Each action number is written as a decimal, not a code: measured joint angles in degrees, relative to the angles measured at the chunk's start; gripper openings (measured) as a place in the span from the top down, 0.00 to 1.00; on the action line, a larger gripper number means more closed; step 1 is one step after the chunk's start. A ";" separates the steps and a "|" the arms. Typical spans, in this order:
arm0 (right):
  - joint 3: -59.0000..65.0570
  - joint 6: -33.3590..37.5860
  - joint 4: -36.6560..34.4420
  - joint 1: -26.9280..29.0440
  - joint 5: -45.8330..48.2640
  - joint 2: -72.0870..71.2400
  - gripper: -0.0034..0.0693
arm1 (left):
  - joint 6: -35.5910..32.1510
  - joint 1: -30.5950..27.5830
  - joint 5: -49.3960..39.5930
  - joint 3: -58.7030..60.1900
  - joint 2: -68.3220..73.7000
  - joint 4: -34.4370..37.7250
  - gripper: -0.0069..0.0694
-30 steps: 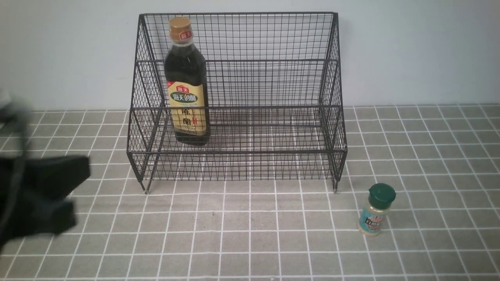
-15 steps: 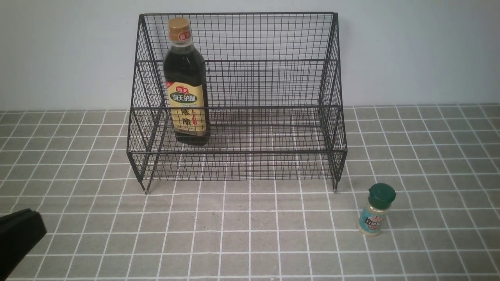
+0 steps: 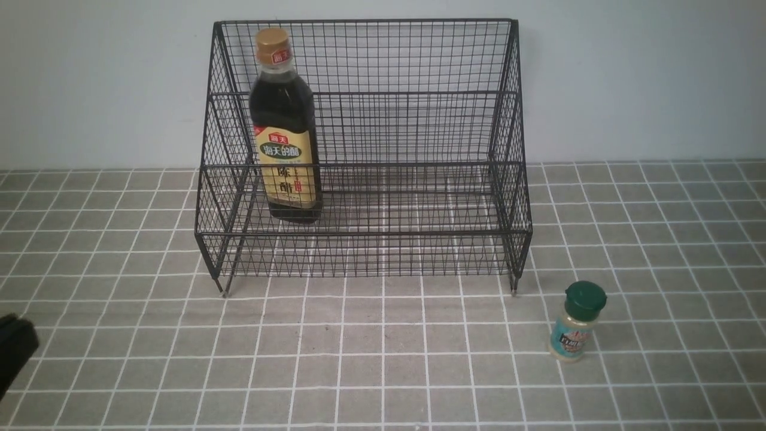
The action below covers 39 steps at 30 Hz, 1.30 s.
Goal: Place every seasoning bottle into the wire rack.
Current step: Use the right arm to grab the condiment bottle closest to it
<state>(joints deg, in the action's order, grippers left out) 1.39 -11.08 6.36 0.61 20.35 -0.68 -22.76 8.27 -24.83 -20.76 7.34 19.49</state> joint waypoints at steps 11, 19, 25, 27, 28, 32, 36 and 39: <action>0.00 0.00 0.00 0.00 0.00 0.00 0.97 | 18.14 -5.74 2.76 21.48 -7.99 -16.62 0.92; 0.00 0.00 0.00 0.00 0.06 0.00 0.97 | 19.31 -5.75 2.81 22.13 -7.99 -17.40 0.92; 0.00 0.00 0.00 0.00 0.06 0.00 0.97 | 19.31 -5.75 2.81 22.13 -7.99 -17.40 0.92; 0.00 0.00 0.00 0.00 0.06 0.00 0.97 | 19.31 -5.75 2.81 22.13 -7.99 -17.40 0.92; 0.00 0.00 0.00 0.00 0.06 0.00 0.97 | 19.31 -5.75 2.81 22.13 -7.99 -17.40 0.92; 0.00 0.00 0.00 0.00 0.06 0.00 0.97 | 19.31 -5.75 2.81 22.13 -7.99 -17.40 0.92; 0.00 0.00 0.00 0.00 0.06 0.00 0.97 | 19.31 -5.75 2.81 22.13 -7.99 -17.40 0.92; 0.00 0.00 0.00 0.00 0.06 0.00 0.97 | 19.31 -5.75 2.81 22.13 -7.99 -17.40 0.92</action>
<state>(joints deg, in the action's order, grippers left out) 1.39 -11.08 6.36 0.61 20.41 -0.68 -3.45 2.51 -22.02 1.37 -0.65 2.09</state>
